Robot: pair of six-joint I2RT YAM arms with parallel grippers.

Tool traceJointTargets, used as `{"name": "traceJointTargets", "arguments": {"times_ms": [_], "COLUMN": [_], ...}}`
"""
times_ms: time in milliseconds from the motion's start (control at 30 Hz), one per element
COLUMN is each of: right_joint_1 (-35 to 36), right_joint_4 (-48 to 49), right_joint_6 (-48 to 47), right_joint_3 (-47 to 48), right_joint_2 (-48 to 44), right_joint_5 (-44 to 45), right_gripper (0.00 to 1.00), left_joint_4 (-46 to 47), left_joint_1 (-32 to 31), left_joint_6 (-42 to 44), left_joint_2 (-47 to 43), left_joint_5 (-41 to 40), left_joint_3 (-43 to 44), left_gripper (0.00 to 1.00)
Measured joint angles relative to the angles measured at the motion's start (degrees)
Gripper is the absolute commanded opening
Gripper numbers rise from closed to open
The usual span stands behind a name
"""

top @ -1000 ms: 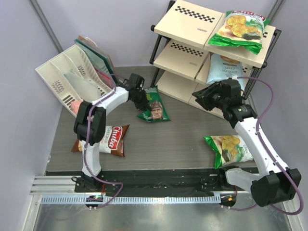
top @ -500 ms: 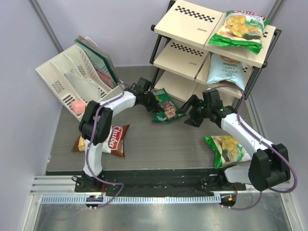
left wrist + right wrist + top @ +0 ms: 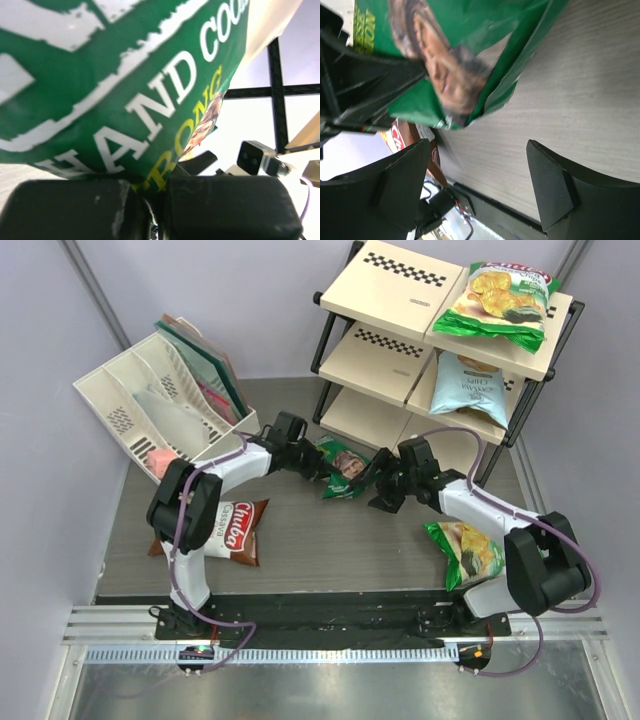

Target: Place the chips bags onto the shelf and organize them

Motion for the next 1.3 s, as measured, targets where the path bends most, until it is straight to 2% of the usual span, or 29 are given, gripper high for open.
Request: {"name": "traceJointTargets", "arguments": {"times_ms": [400,667,767,933,967,1133,1167,1233,1267,1300], "right_joint_1": [0.09,0.55,1.14,2.05,2.21,2.62,2.67,2.80,2.84,2.86], "right_joint_4": [5.62,10.84,12.85,15.06,15.45,16.74,17.09,17.86,18.16,18.58], "right_joint_6": [1.70,4.66,5.97,7.78,8.20,9.90,10.19,10.60,10.80,11.21], "right_joint_3": [-0.57,-0.63,-0.63,-0.63,-0.63,-0.63,-0.63,-0.63,-0.61,-0.61], "right_joint_2": [1.68,7.23,9.01,9.79,9.79,9.79,9.79,9.79,9.79,9.75], "right_joint_5": [6.69,7.34,7.43,8.22,8.52,9.42,9.40,9.29,9.27,9.14], "right_gripper": [0.83,0.82,0.79,0.65,0.57,0.33,0.19,0.05,0.01,0.01], "left_joint_4": [0.17,0.15,0.13,0.13,0.15,0.57,0.59,0.57,0.44,0.07], "left_joint_1": [-0.02,-0.22,-0.26,-0.92,-1.14,-1.99,-1.99,-1.97,-1.99,-1.99], "left_joint_6": [-1.92,-2.03,-2.01,-1.99,-1.99,-1.97,-1.95,-1.84,-1.70,-1.51], "left_joint_2": [-2.51,-5.42,-5.53,-5.53,-5.53,-5.75,-5.75,-5.75,-5.75,-5.75], "left_joint_5": [1.03,1.51,1.55,1.90,1.95,2.14,2.16,2.25,2.38,2.49], "left_joint_3": [-1.07,-3.67,-4.02,-4.20,-4.20,-5.46,-5.73,-6.05,-6.05,-6.05], "left_gripper": [0.00,0.00,0.00,0.00,0.00,0.00,0.00,0.00,0.14,0.25]}}
